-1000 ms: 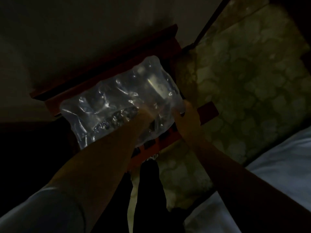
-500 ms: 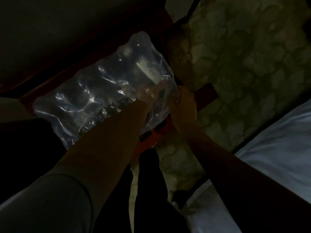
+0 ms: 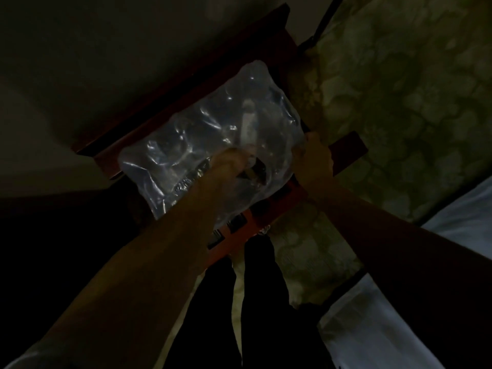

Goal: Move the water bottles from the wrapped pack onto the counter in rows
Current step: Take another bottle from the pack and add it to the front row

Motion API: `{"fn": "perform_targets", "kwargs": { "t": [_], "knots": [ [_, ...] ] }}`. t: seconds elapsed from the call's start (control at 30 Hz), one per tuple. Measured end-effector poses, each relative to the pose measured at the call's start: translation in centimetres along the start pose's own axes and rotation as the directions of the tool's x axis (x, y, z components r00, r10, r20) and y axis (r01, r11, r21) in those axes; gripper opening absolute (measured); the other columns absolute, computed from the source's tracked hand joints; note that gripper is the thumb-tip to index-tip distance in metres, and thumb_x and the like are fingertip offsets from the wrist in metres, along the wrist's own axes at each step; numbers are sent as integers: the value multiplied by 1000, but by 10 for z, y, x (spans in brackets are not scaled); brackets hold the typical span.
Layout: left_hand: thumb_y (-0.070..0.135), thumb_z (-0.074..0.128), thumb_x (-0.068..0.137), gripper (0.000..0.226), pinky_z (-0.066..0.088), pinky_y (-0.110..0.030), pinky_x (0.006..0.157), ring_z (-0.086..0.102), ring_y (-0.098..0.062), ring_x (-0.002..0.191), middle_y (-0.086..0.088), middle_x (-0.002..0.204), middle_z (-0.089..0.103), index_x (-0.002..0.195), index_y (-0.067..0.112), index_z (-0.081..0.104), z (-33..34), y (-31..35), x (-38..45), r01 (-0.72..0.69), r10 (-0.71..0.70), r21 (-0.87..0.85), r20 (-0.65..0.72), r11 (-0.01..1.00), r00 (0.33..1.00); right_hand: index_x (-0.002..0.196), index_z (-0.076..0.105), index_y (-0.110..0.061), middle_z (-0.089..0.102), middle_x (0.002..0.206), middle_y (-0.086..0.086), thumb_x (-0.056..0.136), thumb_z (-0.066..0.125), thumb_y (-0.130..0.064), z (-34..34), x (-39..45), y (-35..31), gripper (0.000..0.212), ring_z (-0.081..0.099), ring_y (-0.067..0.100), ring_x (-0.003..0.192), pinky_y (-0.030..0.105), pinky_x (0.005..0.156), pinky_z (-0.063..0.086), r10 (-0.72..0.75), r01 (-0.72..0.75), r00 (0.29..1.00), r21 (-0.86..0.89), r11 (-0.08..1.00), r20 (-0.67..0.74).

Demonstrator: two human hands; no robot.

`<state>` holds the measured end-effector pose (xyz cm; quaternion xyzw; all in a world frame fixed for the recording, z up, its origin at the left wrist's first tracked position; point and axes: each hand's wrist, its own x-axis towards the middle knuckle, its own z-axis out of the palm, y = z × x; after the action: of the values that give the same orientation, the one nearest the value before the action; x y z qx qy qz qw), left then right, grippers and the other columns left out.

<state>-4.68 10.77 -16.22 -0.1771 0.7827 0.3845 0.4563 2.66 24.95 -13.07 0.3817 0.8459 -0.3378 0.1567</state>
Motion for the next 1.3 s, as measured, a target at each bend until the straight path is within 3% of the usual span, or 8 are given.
{"fn": "perform_targets", "kwargs": {
  "t": [0.17,0.3,0.47,0.87,1.07,1.17,1.23,1.3],
  "knots": [
    [64,59,81,51,56,-34,78,66,-22,95,-3,108,69,108,21,69,-13,-5,-38,-99,224,465,-223,880,949,129,44,2,50,130,24,103,40,-17,6,-3,-7,33,56,36,109,32,79,37,37,-38,999,-45,998,-28],
    [60,70,72,68,57,-41,86,65,-27,107,-7,120,64,126,19,59,-21,-12,-68,-91,245,527,-232,845,941,129,44,3,49,132,26,102,44,-20,10,-5,-12,36,54,40,115,37,82,40,56,-60,998,-113,992,-42],
    [64,69,72,73,58,-44,81,66,-30,100,-12,119,62,119,8,60,-31,-30,-98,-46,259,528,-337,848,905,131,44,4,49,133,29,102,44,-17,18,-11,-10,36,52,40,120,42,96,41,50,-54,998,-199,979,-30],
    [67,65,71,64,44,-26,55,64,-23,74,-9,85,69,94,7,69,-89,-45,-151,-126,214,222,-435,967,874,127,46,7,49,134,29,101,43,-14,20,-26,-5,33,50,44,122,48,96,43,94,-126,986,-237,963,-140],
    [69,66,68,51,47,-27,55,63,-17,61,2,65,65,67,18,61,-118,-49,-191,-199,226,109,-395,974,891,141,37,4,40,145,26,105,35,-19,5,-26,-15,42,44,39,130,44,106,39,98,-81,994,-259,962,53],
    [67,68,68,51,47,-28,53,67,-20,64,-2,65,68,66,16,65,-131,-48,-209,-226,215,22,-404,974,889,146,28,-1,36,147,24,102,39,-37,-5,-53,-40,58,51,41,121,45,91,46,86,-136,974,-234,963,-209],
    [66,69,70,56,52,-32,55,70,-24,66,-7,69,72,75,10,72,-138,-48,-221,-243,213,-25,-397,970,893,142,35,1,48,135,23,102,35,-41,-8,-77,-64,57,57,37,110,43,84,46,-45,-29,947,-226,974,-317],
    [64,70,71,60,55,-34,59,70,-26,66,-8,73,73,84,6,74,-146,-50,-234,-260,208,-84,-392,962,896,108,60,-2,60,91,16,103,34,-40,-8,-101,-93,45,58,24,78,36,70,44,-196,159,931,-141,977,-308]
  ]
}}
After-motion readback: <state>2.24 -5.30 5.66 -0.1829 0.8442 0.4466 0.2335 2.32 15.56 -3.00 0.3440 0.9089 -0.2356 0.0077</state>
